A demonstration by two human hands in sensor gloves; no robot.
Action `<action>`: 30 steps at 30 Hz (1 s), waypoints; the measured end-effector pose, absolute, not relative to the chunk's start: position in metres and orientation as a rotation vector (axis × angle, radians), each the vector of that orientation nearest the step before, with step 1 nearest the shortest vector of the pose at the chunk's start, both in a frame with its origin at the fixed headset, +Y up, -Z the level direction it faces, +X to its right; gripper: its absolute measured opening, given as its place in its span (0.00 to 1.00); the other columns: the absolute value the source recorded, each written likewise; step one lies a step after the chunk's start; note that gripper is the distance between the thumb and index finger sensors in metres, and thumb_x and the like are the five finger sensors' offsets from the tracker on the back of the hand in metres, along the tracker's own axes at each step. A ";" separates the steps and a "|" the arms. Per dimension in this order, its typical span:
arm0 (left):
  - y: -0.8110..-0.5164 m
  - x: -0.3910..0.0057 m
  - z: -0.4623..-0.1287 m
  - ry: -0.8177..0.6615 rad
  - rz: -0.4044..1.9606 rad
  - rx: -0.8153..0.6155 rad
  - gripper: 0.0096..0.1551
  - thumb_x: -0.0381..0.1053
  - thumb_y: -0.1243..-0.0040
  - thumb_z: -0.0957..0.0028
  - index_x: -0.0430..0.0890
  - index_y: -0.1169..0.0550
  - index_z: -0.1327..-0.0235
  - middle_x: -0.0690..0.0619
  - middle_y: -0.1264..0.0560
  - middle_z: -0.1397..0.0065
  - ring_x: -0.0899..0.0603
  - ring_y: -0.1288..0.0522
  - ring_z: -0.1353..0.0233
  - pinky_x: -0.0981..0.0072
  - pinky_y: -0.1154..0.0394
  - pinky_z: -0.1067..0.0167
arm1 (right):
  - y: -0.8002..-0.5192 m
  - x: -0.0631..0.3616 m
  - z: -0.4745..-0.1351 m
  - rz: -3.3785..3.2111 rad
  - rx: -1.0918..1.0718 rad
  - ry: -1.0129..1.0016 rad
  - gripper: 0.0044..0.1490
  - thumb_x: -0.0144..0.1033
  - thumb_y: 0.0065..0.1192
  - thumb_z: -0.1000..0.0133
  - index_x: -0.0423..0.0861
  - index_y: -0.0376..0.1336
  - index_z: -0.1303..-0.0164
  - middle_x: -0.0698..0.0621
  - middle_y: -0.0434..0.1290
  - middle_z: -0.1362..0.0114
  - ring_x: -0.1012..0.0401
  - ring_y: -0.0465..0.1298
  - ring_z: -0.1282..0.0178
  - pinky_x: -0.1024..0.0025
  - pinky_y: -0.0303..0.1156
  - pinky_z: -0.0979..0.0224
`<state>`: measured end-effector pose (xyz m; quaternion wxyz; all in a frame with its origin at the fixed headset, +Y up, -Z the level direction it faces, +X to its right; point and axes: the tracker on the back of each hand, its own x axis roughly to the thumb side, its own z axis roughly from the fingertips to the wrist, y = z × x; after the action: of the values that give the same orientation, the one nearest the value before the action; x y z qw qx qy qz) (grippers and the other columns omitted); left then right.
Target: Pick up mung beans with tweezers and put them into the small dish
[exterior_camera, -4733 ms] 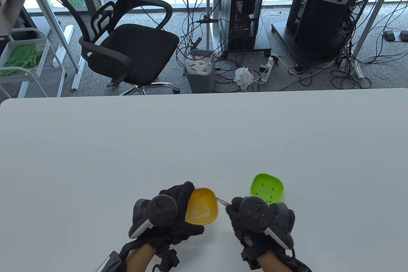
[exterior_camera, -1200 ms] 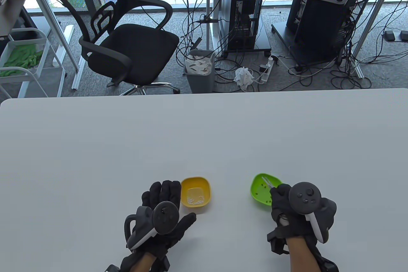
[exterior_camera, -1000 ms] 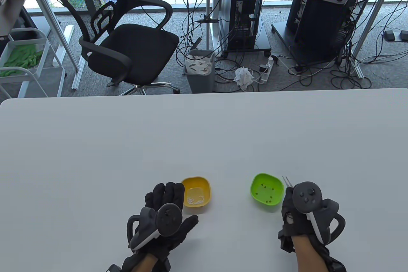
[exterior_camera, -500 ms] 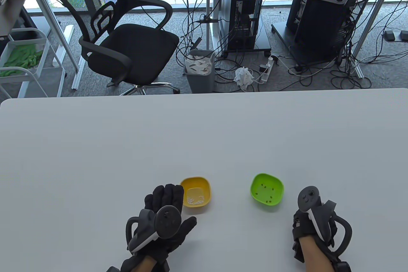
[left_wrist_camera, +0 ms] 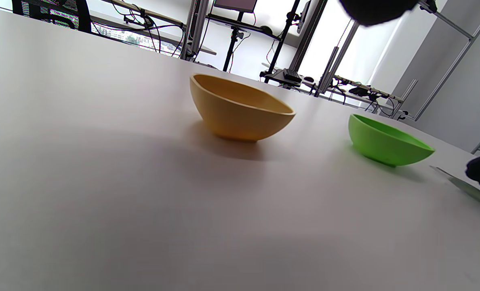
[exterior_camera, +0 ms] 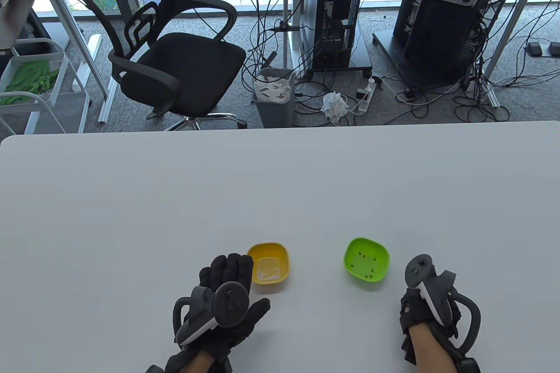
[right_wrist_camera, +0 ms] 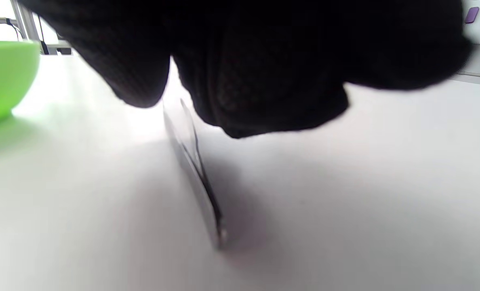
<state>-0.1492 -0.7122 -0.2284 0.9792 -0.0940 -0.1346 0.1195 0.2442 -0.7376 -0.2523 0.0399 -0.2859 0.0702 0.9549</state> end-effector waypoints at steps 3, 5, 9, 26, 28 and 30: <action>-0.710 -0.150 -0.228 -0.280 0.245 -0.187 0.55 0.73 0.53 0.45 0.47 0.58 0.17 0.45 0.60 0.13 0.30 0.62 0.15 0.37 0.65 0.24 | -0.715 0.228 -0.243 2.942 -0.636 0.035 0.31 0.46 0.62 0.41 0.36 0.71 0.39 0.36 0.79 0.45 0.52 0.82 0.61 0.57 0.81 0.56; -0.707 -0.150 -0.226 -0.280 0.239 -0.174 0.55 0.73 0.53 0.45 0.47 0.58 0.17 0.45 0.59 0.12 0.30 0.62 0.15 0.37 0.65 0.24 | -0.699 0.211 -0.232 2.929 -0.397 -0.096 0.35 0.48 0.60 0.41 0.37 0.68 0.32 0.35 0.75 0.37 0.47 0.80 0.51 0.51 0.79 0.47; -0.704 -0.152 -0.224 -0.287 0.249 -0.155 0.55 0.73 0.53 0.45 0.47 0.57 0.17 0.45 0.59 0.12 0.30 0.62 0.15 0.37 0.64 0.24 | -0.681 0.177 -0.210 2.882 0.034 -0.237 0.43 0.54 0.56 0.40 0.40 0.58 0.20 0.34 0.61 0.20 0.39 0.68 0.28 0.39 0.69 0.31; -0.705 -0.149 -0.226 -0.300 0.242 -0.176 0.54 0.73 0.54 0.45 0.47 0.57 0.17 0.45 0.59 0.12 0.30 0.62 0.15 0.37 0.64 0.24 | -0.701 0.157 -0.206 2.882 0.382 -0.097 0.48 0.59 0.45 0.41 0.46 0.43 0.15 0.41 0.38 0.13 0.39 0.38 0.16 0.35 0.42 0.20; -0.705 -0.150 -0.226 -0.297 0.246 -0.171 0.54 0.72 0.54 0.45 0.47 0.57 0.17 0.45 0.59 0.12 0.30 0.62 0.15 0.37 0.64 0.24 | -0.701 0.157 -0.207 2.882 0.377 -0.095 0.48 0.58 0.45 0.41 0.46 0.43 0.15 0.41 0.38 0.13 0.39 0.39 0.16 0.35 0.42 0.20; -0.705 -0.149 -0.226 -0.297 0.243 -0.171 0.54 0.73 0.54 0.45 0.47 0.57 0.17 0.45 0.59 0.12 0.30 0.62 0.15 0.37 0.64 0.24 | -0.702 0.157 -0.207 2.876 0.376 -0.085 0.47 0.58 0.45 0.40 0.46 0.43 0.15 0.41 0.38 0.13 0.39 0.38 0.17 0.35 0.42 0.20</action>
<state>-0.1495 -0.7046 -0.2263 0.9780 -0.0851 -0.1474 0.1207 0.1572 -0.7018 -0.2070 0.1195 0.1287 -0.0292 0.9840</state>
